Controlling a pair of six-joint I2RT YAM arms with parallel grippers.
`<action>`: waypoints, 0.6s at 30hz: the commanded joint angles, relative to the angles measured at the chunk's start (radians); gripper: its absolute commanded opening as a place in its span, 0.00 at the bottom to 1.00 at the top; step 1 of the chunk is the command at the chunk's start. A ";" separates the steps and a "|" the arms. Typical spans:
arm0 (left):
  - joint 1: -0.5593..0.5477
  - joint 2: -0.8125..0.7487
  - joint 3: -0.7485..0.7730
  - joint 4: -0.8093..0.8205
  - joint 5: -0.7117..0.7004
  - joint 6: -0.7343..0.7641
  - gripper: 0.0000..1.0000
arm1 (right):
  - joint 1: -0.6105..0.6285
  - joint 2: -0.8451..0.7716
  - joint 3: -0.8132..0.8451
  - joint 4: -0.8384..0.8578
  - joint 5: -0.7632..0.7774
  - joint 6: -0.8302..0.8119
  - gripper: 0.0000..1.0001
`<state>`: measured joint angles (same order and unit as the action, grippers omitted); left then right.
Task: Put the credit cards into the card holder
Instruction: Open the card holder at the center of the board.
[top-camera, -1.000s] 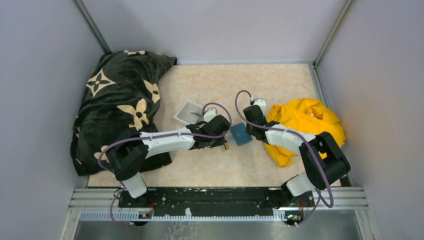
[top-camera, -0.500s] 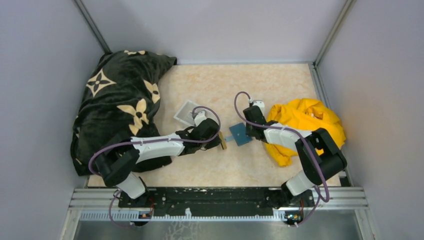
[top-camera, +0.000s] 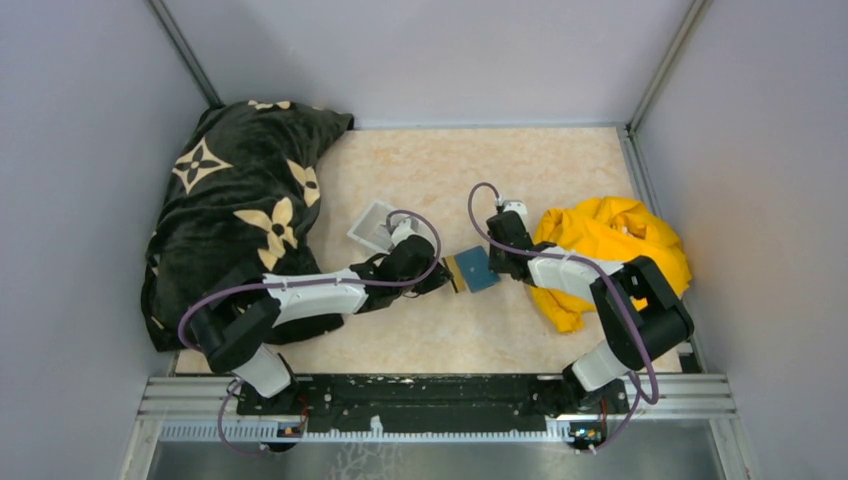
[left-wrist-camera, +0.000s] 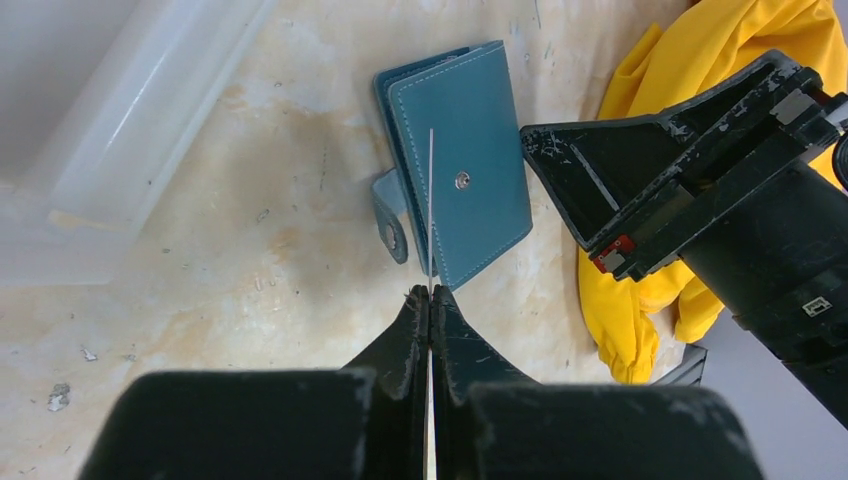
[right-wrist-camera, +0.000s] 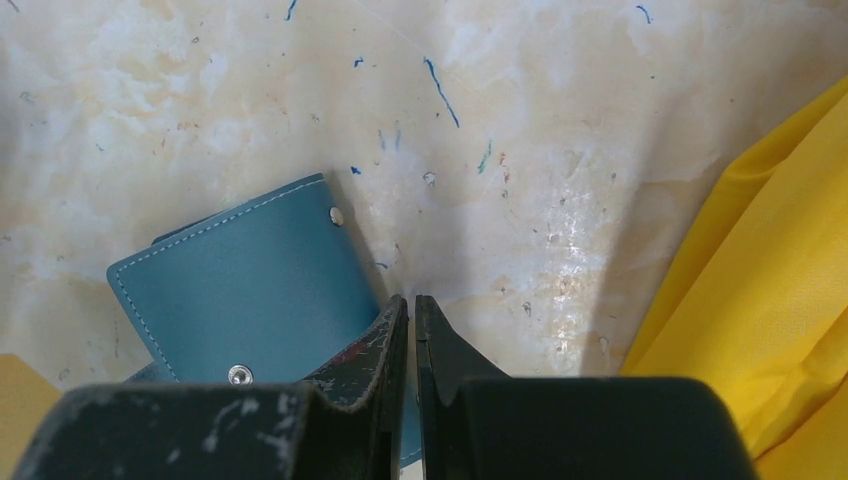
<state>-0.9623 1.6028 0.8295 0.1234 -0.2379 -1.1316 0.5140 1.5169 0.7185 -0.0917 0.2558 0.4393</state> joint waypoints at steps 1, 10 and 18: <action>0.009 -0.015 -0.033 0.048 0.011 -0.012 0.00 | -0.001 0.008 -0.014 0.049 -0.026 0.015 0.08; 0.011 -0.024 -0.094 0.093 -0.007 -0.061 0.00 | 0.011 0.012 -0.014 0.049 -0.031 0.027 0.08; 0.027 -0.025 -0.152 0.212 0.010 -0.082 0.00 | 0.017 0.022 -0.021 0.050 -0.033 0.030 0.08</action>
<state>-0.9493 1.6024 0.7048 0.2333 -0.2348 -1.1893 0.5220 1.5219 0.7010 -0.0654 0.2340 0.4538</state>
